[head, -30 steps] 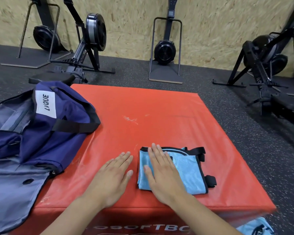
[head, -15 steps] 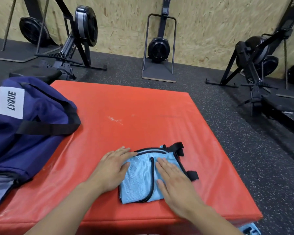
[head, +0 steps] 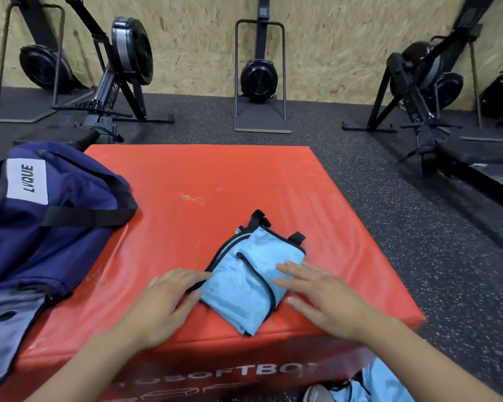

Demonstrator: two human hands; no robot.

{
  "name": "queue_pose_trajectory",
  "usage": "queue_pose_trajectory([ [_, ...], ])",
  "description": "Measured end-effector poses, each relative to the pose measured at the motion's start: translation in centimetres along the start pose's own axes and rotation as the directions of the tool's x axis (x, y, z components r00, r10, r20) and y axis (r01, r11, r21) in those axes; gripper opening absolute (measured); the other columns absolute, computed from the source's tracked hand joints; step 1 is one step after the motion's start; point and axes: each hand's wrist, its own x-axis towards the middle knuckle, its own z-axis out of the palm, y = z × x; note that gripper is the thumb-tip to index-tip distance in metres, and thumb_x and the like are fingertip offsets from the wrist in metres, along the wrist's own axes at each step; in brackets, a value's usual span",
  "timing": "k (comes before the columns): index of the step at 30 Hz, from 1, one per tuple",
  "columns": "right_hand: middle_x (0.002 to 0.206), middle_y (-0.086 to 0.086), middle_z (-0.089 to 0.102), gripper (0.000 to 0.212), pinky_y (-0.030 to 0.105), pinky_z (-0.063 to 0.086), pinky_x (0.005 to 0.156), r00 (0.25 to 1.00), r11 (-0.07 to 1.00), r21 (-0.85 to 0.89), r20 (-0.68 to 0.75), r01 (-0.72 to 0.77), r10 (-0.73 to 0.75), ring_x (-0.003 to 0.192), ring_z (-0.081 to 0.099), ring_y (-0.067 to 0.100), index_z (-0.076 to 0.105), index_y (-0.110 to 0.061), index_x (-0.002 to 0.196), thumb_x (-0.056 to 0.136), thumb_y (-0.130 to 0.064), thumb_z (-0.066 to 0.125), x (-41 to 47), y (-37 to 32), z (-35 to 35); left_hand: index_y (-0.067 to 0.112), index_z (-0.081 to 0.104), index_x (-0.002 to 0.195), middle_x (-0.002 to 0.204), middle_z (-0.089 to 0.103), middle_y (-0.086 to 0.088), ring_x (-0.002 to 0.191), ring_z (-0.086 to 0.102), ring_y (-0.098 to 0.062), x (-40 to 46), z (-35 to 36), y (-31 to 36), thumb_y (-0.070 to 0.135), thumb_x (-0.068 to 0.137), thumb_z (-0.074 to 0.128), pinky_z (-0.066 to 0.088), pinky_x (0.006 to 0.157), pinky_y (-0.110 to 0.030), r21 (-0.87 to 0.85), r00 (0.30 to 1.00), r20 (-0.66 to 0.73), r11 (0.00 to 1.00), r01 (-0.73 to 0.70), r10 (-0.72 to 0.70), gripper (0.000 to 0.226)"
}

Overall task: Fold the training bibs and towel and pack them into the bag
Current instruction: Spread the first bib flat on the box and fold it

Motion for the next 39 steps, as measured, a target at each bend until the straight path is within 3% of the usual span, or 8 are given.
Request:
queue_pose_trajectory([
  [6,0.16,-0.024,0.025,0.031,0.026,0.02,0.122,0.996,0.993,0.095,0.053,0.067,-0.072,0.148,0.015,-0.007,0.066,-0.043,0.127,0.098,-0.045,0.055,-6.3,-3.7,0.6,0.048,0.038,0.142,0.131,0.049,0.031,0.126,0.041,0.008,-5.4,-0.2,3.5,0.057,0.1,0.033,0.039,0.107,-0.032,0.03,0.997,0.058,0.998,-0.047,0.045,0.044],
  [11,0.165,-0.017,0.012,0.045,0.033,0.016,0.123,0.989,0.994,-0.046,0.119,0.099,-0.093,0.153,0.005,0.003,0.054,-0.037,0.14,0.097,-0.027,0.056,-7.4,-3.3,2.0,0.052,0.033,0.142,0.134,0.043,0.029,0.129,0.038,0.007,-8.5,0.5,5.9,0.058,0.101,0.034,0.034,0.109,-0.026,0.026,0.995,0.075,0.997,-0.068,0.066,0.042],
  [16,0.158,-0.022,0.031,0.048,0.034,0.029,0.12,1.0,0.999,0.028,0.007,0.022,-0.022,0.148,0.022,-0.003,0.053,-0.033,0.141,0.097,-0.015,0.053,-7.2,-2.6,1.6,0.051,0.049,0.124,0.156,0.02,0.026,0.146,0.015,0.003,-8.7,-0.1,6.8,0.055,0.101,0.04,0.028,0.116,-0.032,0.059,0.986,0.058,0.985,-0.16,0.157,0.025],
  [19,0.153,-0.028,0.037,0.046,0.031,0.034,0.116,0.998,0.996,0.086,-0.067,-0.014,0.019,0.141,0.036,-0.004,0.056,-0.036,0.138,0.095,-0.019,0.055,-7.0,-2.7,1.1,0.052,0.055,0.129,0.164,-0.003,0.024,0.153,-0.006,-0.005,-7.4,-0.1,7.4,0.056,0.101,0.039,0.014,0.119,-0.034,0.093,0.967,0.109,0.966,-0.24,0.229,0.032],
  [22,0.143,-0.026,0.051,0.039,0.029,0.043,0.109,0.985,0.982,0.185,-0.159,-0.042,0.072,0.129,0.051,-0.003,0.064,-0.035,0.128,0.092,-0.02,0.06,-6.4,-3.1,0.5,0.05,0.053,0.137,0.165,-0.002,0.023,0.152,-0.011,-0.004,-5.9,0.5,7.8,0.054,0.102,0.037,0.009,0.12,-0.033,0.129,0.956,0.145,0.954,-0.272,0.253,0.038],
  [27,0.124,-0.02,0.065,0.031,0.021,0.046,0.099,0.929,0.965,0.262,-0.354,-0.01,0.105,0.114,0.061,-0.002,0.074,-0.034,0.105,0.087,-0.01,0.068,-5.0,-3.6,-0.6,0.045,0.052,0.139,0.151,0.026,0.036,0.145,0.011,0.012,-3.6,0.7,8.2,0.042,0.1,0.048,0.018,0.122,-0.026,-0.093,0.98,0.079,0.98,-0.176,0.183,0.039],
  [33,0.146,-0.018,0.05,0.03,0.019,0.038,0.108,0.984,0.909,0.413,-0.137,-0.05,0.116,0.131,0.051,0.0,0.076,-0.042,0.105,0.091,-0.017,0.069,-4.4,-3.0,-2.0,0.038,0.064,0.125,0.126,0.061,0.023,0.124,0.054,-0.003,-1.4,-1.2,8.7,0.027,0.099,0.062,0.039,0.106,-0.02,-0.428,0.995,-0.081,0.899,-0.088,0.058,0.029],
  [39,0.105,-0.01,0.072,0.024,0.021,0.046,0.096,0.935,0.769,0.635,-0.228,-0.068,0.271,0.105,0.067,0.009,0.077,-0.027,0.102,0.09,-0.007,0.073,-1.4,-3.0,-3.2,0.035,0.07,0.117,0.11,0.071,0.01,0.098,0.065,-0.01,0.6,-2.2,8.6,0.024,0.088,0.066,0.049,0.089,-0.023,-0.603,0.992,-0.116,0.797,-0.029,-0.052,0.032],
])
